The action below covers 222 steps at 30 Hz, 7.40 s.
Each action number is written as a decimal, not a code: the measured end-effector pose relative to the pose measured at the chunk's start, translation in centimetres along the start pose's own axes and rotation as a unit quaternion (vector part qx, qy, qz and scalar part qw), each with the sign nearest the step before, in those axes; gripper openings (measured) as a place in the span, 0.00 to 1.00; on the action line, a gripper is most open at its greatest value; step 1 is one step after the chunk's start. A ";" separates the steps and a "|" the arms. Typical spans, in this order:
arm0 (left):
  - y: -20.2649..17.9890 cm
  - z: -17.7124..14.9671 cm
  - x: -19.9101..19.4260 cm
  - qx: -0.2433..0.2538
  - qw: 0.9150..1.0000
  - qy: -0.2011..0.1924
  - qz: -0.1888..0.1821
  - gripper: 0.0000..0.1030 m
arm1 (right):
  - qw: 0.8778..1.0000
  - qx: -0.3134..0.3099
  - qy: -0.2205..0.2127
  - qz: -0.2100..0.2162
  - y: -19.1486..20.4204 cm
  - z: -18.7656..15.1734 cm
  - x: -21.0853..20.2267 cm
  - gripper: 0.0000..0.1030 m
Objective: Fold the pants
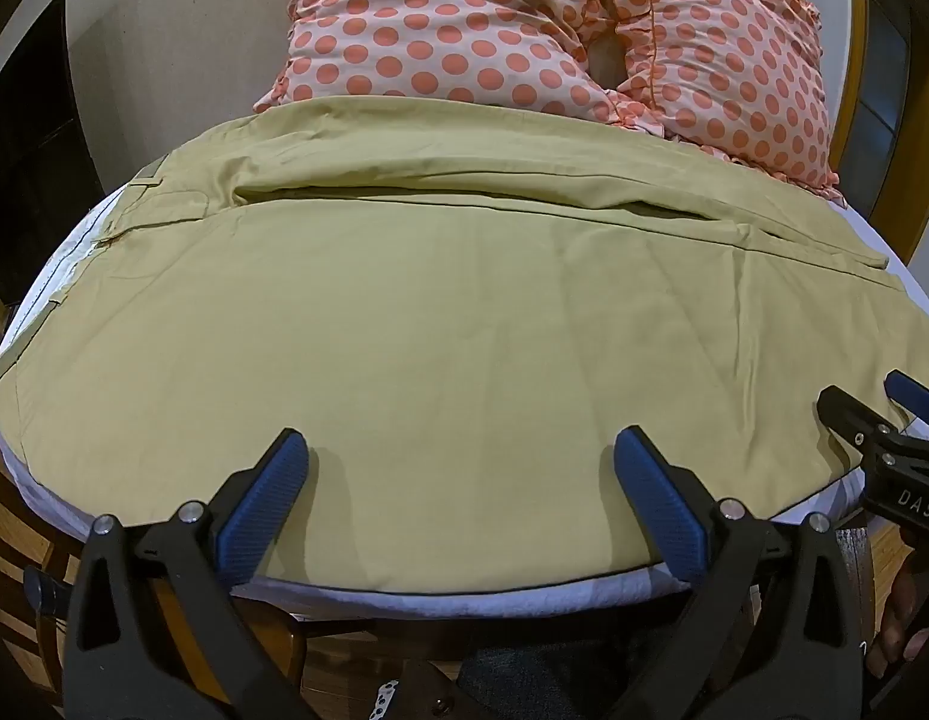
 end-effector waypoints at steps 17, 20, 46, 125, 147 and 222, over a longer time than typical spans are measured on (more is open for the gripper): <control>0.0 0.0 0.0 0.001 1.000 -0.002 0.001 0.98 | 1.000 0.000 -0.001 0.000 0.0 0.0 0.0 0.99; 0.0 0.0 0.0 0.001 1.000 -0.002 0.001 0.98 | 1.000 0.000 -0.001 0.000 0.0 0.0 0.0 0.99; 0.0 0.0 0.0 0.001 1.000 -0.003 0.001 0.98 | 1.000 0.000 -0.003 0.000 0.1 0.0 -0.1 0.99; 3.1 7.6 1.7 -0.013 0.997 -0.069 -0.025 0.98 | 0.926 0.269 0.065 -0.257 -23.6 23.1 26.0 0.50; 12.0 11.9 -2.8 -0.109 0.976 -0.163 -0.096 0.98 | 0.880 0.463 -0.055 0.087 -26.9 1.8 3.2 0.04; 18.0 -5.6 -5.7 -0.290 0.936 -0.075 -0.183 0.56 | 0.898 0.415 -0.146 -0.002 -28.7 -1.4 -0.6 0.06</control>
Point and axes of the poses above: each gripper's, at about its wrist camera, not at the fingertips, and x roughly the way its jaws point, y to its left, z to its top, the point moved 2 cm from there along x, roughly the way its jaws point, and after that the axes turned 4 degrees about -y, right-handed, at the moved point
